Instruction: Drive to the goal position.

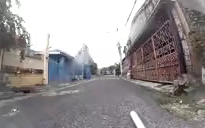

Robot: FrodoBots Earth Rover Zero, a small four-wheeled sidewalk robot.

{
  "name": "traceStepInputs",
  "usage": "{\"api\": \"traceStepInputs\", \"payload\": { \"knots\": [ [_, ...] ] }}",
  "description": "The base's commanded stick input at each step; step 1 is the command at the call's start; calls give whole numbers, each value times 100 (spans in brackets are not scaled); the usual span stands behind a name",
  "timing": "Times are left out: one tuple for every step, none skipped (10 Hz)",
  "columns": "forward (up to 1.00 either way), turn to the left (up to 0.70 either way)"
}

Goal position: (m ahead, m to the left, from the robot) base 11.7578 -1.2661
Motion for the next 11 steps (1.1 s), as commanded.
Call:
{"api": "traceStepInputs", "payload": {
  "knots": [
    [50,-50],
    [50,-50],
    [50,-50],
    [50,-50],
    [50,-50],
    [50,-50],
    [50,-50],
    [50,-50],
    [50,-50],
    [50,-50],
    [50,-50]
  ]
}}
